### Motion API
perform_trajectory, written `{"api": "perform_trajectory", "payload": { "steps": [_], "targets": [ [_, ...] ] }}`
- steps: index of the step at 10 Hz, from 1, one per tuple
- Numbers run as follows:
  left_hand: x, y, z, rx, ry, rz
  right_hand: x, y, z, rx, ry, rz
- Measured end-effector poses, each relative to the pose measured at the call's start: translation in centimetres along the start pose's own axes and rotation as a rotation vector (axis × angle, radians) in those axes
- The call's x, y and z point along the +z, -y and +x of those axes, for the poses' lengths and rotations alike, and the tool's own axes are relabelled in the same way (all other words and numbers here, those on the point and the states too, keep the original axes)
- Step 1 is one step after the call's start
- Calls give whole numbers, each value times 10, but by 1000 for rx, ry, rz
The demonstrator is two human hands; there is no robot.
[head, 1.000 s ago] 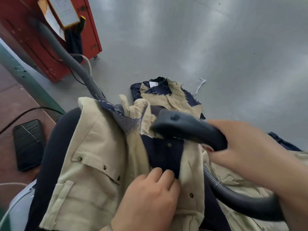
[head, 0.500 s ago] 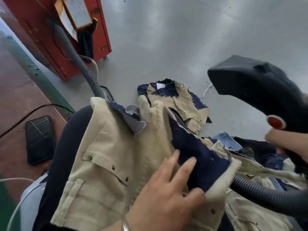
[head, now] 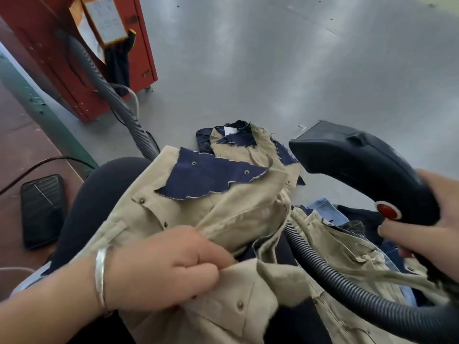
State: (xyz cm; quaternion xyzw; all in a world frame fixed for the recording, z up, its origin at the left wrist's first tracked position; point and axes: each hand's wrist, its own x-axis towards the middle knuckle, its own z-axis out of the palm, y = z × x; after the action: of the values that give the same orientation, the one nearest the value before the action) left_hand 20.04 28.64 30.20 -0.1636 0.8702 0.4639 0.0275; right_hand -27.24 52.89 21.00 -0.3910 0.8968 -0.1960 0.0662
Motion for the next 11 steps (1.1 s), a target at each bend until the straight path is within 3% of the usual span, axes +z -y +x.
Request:
{"api": "perform_trajectory", "payload": {
  "steps": [1,2,3,4,6,7,8,9,11],
  "targets": [
    [2,-16,4,62,-13,5,-4,34,-8,29,75,72],
    [50,-22,13,218,46,413,-4,91,-27,25,105,112],
    [80,-31,16,197,-160,539,-28,135,-47,-60,197,104],
    [89,-32,18,221,-215,509,-41,170,-63,-152,252,41],
    [79,-23,25,183,-265,694,-59,218,-107,-130,259,-122],
    [91,-22,29,230,-293,648,-58,250,-121,-190,325,-176],
    [99,-23,31,279,-247,615,-41,256,-125,-122,477,-220],
    [94,-20,31,323,-193,623,-29,255,-119,-33,475,-274],
    [99,-22,32,344,-230,650,0,265,-68,-5,282,-175]
  ]
}}
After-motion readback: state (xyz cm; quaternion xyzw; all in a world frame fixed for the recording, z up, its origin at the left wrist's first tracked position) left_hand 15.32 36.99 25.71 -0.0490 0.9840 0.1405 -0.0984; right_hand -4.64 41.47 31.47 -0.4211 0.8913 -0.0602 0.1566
